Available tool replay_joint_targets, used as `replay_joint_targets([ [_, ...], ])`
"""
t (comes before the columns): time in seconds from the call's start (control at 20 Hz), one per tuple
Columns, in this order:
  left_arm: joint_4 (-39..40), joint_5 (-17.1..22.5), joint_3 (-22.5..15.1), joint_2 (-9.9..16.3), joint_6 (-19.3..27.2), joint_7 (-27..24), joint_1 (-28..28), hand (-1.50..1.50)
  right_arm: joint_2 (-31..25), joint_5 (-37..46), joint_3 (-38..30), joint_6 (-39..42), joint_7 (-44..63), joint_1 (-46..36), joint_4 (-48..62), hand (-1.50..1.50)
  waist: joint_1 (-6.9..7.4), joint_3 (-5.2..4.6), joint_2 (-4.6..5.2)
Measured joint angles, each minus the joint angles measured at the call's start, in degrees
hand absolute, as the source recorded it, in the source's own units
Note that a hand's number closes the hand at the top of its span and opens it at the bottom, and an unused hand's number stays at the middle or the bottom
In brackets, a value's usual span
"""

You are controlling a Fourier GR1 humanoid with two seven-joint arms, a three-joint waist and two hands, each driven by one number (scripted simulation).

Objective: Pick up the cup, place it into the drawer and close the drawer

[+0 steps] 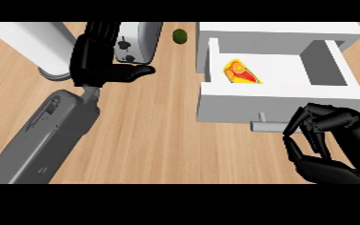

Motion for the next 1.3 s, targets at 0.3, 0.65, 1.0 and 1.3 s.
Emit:
replay_joint_targets([
  [0.3, -6.7, 1.4, 2.7, 4.2, -4.4, -0.6, 9.4, -1.5, -2.6, 14.0, 5.3, -0.2, -6.1, -1.9, 4.7, 1.5, 0.26, 0.0, 0.31],
  [0.65, -10.7, 2.1, 6.2, 8.0, -9.9, -2.4, 19.0, -1.5, -3.9, 31.1, 12.8, -5.6, -13.0, -4.6, 14.9, 1.5, -0.1, 0.01, 0.46],
  [1.0, -11.8, 1.5, 10.3, 9.0, -16.0, -4.0, 25.8, -1.5, -0.3, 40.4, 15.2, -12.5, -18.6, -10.8, 32.6, -1.5, -0.65, 0.01, 0.53],
  [1.3, -10.7, 1.6, 15.0, 9.6, -21.5, -3.9, 28.7, -1.5, 1.6, 45.4, 14.6, -15.7, -21.7, -17.9, 47.4, -1.5, -0.84, 0.02, 0.55],
])
